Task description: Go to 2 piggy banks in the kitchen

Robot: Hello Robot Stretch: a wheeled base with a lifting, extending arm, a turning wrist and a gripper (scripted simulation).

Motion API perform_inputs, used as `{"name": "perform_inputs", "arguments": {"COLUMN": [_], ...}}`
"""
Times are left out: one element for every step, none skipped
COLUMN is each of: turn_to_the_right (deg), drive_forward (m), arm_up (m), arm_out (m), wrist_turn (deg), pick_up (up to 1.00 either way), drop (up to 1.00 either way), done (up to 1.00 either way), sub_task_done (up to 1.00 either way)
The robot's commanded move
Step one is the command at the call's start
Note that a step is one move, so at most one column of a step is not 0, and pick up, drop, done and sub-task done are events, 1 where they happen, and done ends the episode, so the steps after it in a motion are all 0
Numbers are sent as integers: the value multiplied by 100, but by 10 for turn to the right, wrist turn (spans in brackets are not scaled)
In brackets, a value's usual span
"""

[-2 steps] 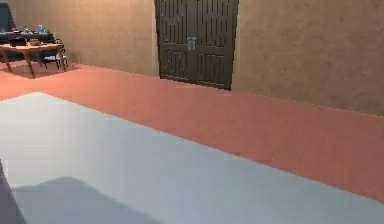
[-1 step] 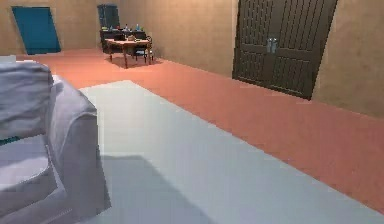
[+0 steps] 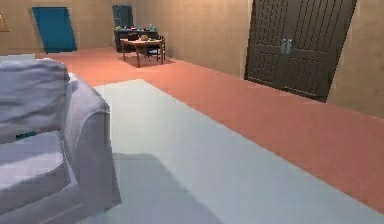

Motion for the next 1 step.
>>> {"name": "perform_inputs", "arguments": {"turn_to_the_right": [0], "drive_forward": [100], "arm_up": [0], "arm_out": [0], "wrist_turn": [0], "pick_up": [0], "drop": [0], "done": [0], "sub_task_done": [0]}}
